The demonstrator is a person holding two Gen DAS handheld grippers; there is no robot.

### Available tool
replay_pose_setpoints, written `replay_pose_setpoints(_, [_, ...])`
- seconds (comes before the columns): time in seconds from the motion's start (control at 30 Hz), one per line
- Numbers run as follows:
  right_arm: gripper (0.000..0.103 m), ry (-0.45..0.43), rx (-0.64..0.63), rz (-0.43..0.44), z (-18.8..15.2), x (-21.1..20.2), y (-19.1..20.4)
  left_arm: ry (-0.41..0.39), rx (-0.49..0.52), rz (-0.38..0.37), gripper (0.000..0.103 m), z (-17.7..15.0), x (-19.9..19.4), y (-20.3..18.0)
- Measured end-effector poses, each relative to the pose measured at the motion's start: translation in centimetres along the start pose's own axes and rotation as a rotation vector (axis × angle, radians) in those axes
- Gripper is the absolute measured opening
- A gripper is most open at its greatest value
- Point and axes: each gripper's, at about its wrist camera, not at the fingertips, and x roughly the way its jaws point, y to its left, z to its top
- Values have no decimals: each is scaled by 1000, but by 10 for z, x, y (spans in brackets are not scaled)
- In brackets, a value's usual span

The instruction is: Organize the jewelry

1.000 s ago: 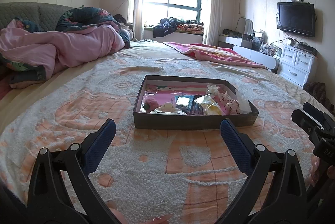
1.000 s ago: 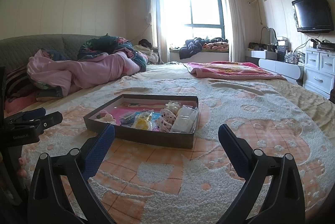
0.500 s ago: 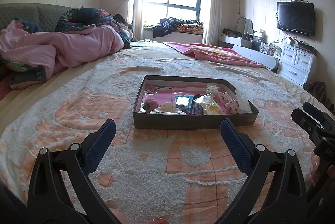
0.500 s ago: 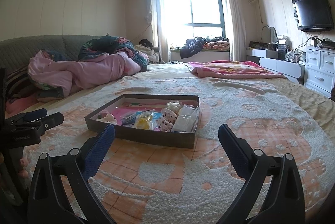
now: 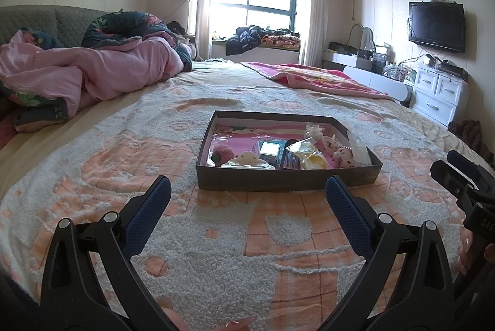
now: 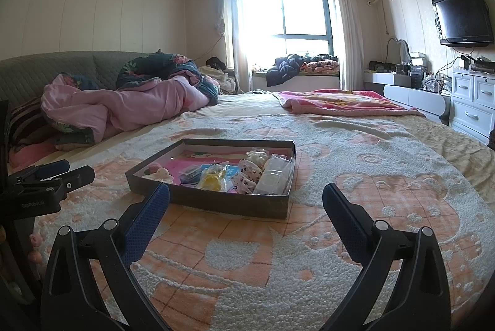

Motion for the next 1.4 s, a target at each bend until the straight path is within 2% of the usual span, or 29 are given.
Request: replay_pose_setpoints(1.4, [96,8,9,-10,-1,0,-2,31,10,10,92,-9,-1,1])
